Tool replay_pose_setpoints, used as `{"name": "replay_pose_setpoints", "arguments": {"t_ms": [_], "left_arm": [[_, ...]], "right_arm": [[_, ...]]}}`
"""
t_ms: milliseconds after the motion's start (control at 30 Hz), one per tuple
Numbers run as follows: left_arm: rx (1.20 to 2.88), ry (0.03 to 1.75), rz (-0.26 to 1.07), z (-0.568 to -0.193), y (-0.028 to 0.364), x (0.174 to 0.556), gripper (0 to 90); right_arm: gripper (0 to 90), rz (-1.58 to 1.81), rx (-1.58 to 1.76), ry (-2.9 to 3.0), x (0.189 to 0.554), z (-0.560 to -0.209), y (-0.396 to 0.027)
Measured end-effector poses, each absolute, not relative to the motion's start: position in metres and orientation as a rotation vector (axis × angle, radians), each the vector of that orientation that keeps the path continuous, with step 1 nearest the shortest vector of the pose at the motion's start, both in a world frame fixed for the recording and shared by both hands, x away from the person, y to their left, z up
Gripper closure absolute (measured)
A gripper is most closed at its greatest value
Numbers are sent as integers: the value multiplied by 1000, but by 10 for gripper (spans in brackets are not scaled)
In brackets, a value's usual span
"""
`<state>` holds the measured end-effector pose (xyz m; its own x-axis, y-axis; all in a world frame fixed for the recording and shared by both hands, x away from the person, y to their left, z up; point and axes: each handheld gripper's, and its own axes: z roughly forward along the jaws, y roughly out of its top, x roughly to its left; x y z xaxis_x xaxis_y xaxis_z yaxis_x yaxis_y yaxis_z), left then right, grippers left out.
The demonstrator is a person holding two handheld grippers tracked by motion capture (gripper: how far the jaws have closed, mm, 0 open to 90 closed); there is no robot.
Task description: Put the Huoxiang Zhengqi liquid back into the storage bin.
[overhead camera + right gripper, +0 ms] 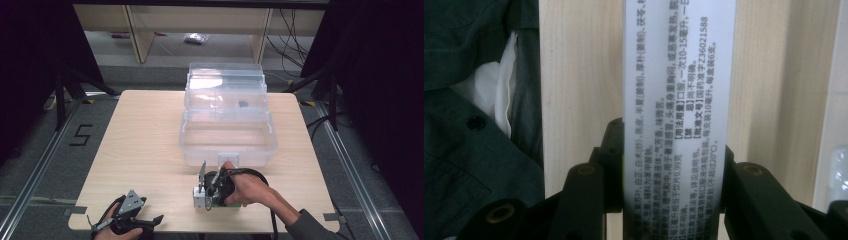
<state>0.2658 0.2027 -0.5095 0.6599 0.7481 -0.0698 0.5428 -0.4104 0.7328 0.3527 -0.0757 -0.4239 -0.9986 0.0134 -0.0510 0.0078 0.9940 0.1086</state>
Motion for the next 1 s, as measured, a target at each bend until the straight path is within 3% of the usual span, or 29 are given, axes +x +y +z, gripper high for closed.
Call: {"name": "replay_pose_setpoints", "arguments": {"t_ms": [1000], "left_arm": [[2129, 998, 355, -510, 203, 266, 155]], "right_arm": [[647, 256, 104, 3031, 381, -369, -137]]}}
